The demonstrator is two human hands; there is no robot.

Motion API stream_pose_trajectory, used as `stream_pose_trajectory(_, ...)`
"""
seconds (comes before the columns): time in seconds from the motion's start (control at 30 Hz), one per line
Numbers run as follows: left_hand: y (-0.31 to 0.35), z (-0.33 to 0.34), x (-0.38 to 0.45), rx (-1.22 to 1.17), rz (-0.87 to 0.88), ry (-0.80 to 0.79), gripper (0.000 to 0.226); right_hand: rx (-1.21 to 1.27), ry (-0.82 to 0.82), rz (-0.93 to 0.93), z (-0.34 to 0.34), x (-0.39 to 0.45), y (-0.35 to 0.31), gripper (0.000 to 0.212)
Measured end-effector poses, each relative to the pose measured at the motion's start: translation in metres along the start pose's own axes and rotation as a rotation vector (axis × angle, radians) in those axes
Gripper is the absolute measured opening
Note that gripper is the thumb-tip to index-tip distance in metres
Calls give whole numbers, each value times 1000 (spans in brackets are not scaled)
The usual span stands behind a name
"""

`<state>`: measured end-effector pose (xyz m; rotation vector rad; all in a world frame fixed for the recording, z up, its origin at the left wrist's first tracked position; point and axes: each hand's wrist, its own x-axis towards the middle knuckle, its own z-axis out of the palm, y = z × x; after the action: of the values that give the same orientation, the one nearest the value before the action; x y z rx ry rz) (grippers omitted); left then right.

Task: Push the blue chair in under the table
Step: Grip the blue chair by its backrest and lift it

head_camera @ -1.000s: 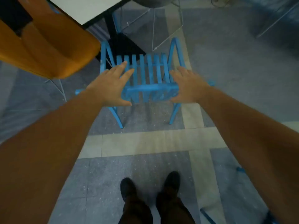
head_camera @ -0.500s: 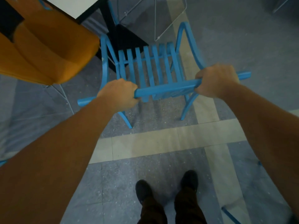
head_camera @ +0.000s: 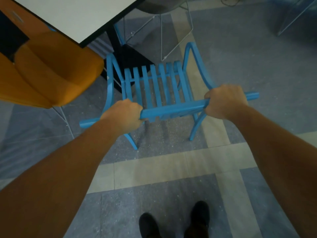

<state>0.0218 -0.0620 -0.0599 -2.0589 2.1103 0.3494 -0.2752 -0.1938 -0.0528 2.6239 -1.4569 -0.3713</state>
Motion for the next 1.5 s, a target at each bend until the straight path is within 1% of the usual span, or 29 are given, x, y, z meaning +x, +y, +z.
stream_pose_trajectory(0.07, 2, 0, 4, -5, -17, -15, 29, 4, -1, -16, 2, 4, 5, 15)
stream_pose_trajectory(0.13, 6, -1, 10, -14, -28, -20, 27, 15, -6, -28, 3, 9, 13, 11)
stream_pose_trajectory(0.23, 17, -2, 19, -38, -46, 3, 28, -2, 7, -44, 5, 20, 28, 15)
stream_pose_trajectory(0.33, 28, -4, 29, -18, -82, 1, 16, -35, 15, -65, 9, 33, 44, 19)
stream_pose_trajectory(0.4, 35, -6, 37, -38, -101, -7, 14, -41, 13, -78, 10, 41, 54, 19)
stream_pose_trajectory(0.5, 48, -10, 51, -52, -124, -18, 17, -46, 2, -94, 13, 55, 72, 20)
stream_pose_trajectory(0.6, 62, -15, 68, -65, -161, 6, 20, -51, 32, -129, 14, 74, 94, 22)
stream_pose_trajectory(0.73, 87, -23, 94, -81, -235, 10, 31, -49, 46, -192, 18, 103, 128, 23)
stream_pose_trajectory(0.9, 114, -32, 123, -88, -328, 23, 36, -42, 80, -284, 19, 138, 164, 26)
stream_pose_trajectory(1.03, 130, -37, 145, -117, -385, 41, 37, -7, 120, -342, 20, 160, 189, 24)
stream_pose_trajectory(1.2, 143, -49, 162, -121, -467, -57, 29, -2, 138, -412, 22, 182, 207, 20)
stream_pose_trajectory(1.27, 149, -54, 170, -135, -473, -89, 26, -18, 142, -424, 23, 192, 215, 21)
stream_pose_trajectory(1.37, 159, -60, 185, -155, -489, -93, 16, -42, 131, -458, 21, 208, 229, 23)
stream_pose_trajectory(1.5, 169, -64, 207, -177, -494, -116, 8, -55, 104, -459, 21, 230, 246, 24)
